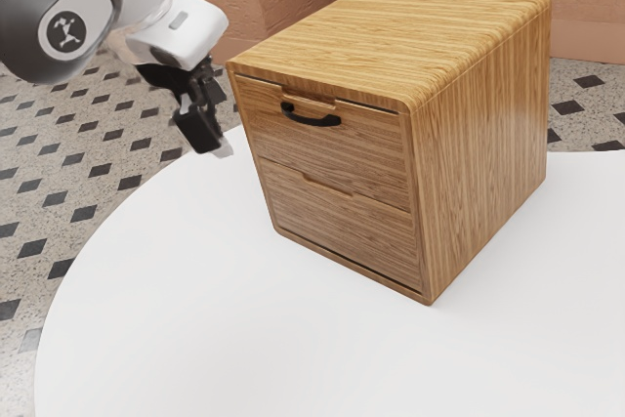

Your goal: Pull the drawer handle with one arm to open the drawer

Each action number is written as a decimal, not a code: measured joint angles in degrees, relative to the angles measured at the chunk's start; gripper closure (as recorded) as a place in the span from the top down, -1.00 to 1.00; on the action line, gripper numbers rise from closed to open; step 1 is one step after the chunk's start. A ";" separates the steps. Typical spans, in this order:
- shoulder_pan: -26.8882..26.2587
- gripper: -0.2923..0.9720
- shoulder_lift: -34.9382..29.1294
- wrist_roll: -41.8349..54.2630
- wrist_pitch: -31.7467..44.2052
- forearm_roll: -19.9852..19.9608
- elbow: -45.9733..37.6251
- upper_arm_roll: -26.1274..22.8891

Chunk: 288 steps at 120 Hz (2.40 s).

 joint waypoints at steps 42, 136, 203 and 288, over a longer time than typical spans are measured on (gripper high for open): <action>0.08 0.52 0.42 24.47 13.36 -6.74 -4.27 0.48; -0.08 0.03 -1.88 47.03 25.47 -9.63 -11.62 -1.76; 0.35 -0.17 2.72 50.03 28.36 -11.85 -9.51 -0.15; 0.80 -0.63 4.79 51.35 29.25 -14.30 -10.45 0.10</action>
